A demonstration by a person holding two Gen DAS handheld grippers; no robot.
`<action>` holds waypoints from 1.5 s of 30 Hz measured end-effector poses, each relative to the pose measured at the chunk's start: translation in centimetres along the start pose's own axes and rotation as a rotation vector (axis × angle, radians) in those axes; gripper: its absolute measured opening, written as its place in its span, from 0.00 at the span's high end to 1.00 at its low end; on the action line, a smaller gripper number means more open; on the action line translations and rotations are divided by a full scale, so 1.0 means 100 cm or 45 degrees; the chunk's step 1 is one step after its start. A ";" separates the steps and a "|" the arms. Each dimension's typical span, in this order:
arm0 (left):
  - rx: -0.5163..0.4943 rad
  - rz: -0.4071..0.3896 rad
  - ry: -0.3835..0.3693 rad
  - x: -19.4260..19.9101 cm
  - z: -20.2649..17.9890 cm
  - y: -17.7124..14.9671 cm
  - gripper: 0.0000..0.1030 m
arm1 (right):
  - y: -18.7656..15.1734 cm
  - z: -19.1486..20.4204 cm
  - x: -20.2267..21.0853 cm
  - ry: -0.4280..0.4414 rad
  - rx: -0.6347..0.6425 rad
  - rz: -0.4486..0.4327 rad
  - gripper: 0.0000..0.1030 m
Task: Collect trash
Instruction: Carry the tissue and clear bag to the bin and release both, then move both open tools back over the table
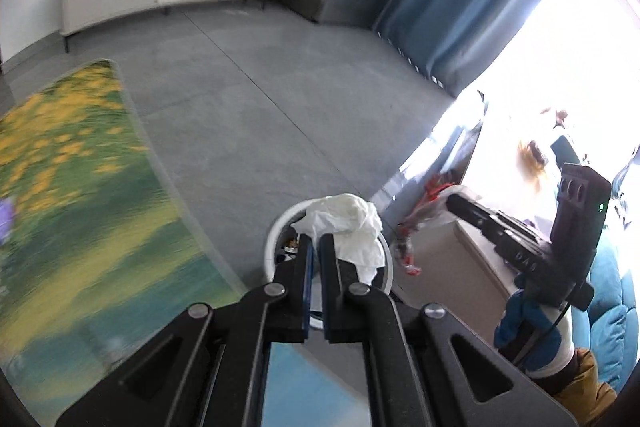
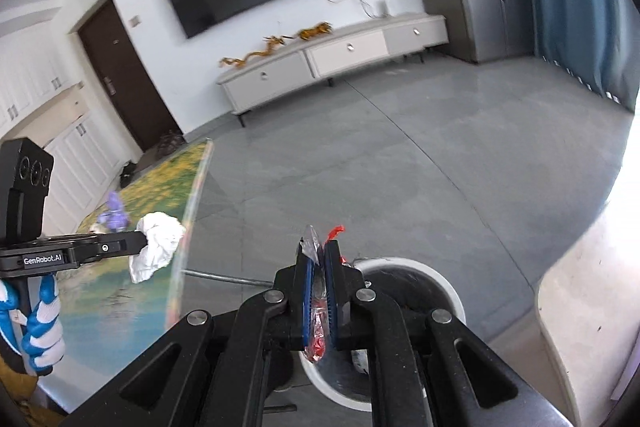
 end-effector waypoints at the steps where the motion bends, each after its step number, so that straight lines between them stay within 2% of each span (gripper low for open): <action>1: -0.002 0.031 -0.005 -0.016 -0.006 0.004 0.97 | -0.002 -0.008 -0.006 -0.010 -0.017 0.013 0.93; 4: -0.009 0.092 -0.020 -0.047 -0.017 0.008 0.95 | -0.009 -0.027 -0.022 -0.043 -0.047 0.059 0.91; 8: -0.001 0.166 -0.042 -0.080 -0.026 0.009 0.93 | -0.015 -0.045 -0.032 -0.097 -0.076 0.082 0.72; 9: 0.010 0.179 -0.048 -0.086 -0.027 0.009 0.91 | -0.016 -0.049 -0.033 -0.109 -0.088 0.084 0.70; 11: 0.030 0.195 -0.067 -0.092 -0.026 0.007 0.72 | -0.018 -0.056 -0.034 -0.125 -0.103 0.087 0.65; 13: 0.047 0.185 -0.080 -0.091 -0.027 0.005 0.64 | -0.020 -0.060 -0.030 -0.136 -0.118 0.085 0.65; 17: 0.040 0.161 -0.083 -0.080 -0.024 0.004 0.63 | -0.020 -0.056 -0.024 -0.134 -0.130 0.074 0.64; 25: 0.042 -0.058 0.020 -0.005 -0.012 -0.005 0.63 | -0.009 -0.017 0.011 -0.072 -0.093 -0.026 0.57; 29: 0.057 -0.160 0.080 0.040 0.001 -0.017 0.63 | -0.002 0.018 0.035 -0.019 -0.038 -0.092 0.53; 33: 0.067 -0.236 0.183 0.088 0.016 -0.031 0.62 | 0.003 0.060 0.052 0.030 0.043 -0.134 0.47; 35: 0.078 -0.263 0.233 0.111 0.028 -0.041 0.55 | 0.004 0.081 0.056 0.060 0.081 -0.145 0.45; 39: 0.120 -0.319 0.329 0.154 0.054 -0.067 0.54 | 0.003 0.122 0.060 0.123 0.153 -0.148 0.45; 45: 0.195 -0.389 0.423 0.213 0.100 -0.113 0.54 | 0.004 0.178 0.047 0.200 0.241 -0.118 0.45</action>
Point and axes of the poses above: each gripper's, at about its wrist camera, not at the fingertips, and x roughly against the way its jaws point, z to its left, y to its top, the point moved 1 cm from there along -x, roughly the way its jaws point, and after that the axes turned 7 degrees about -x, right-handed, at the moved point
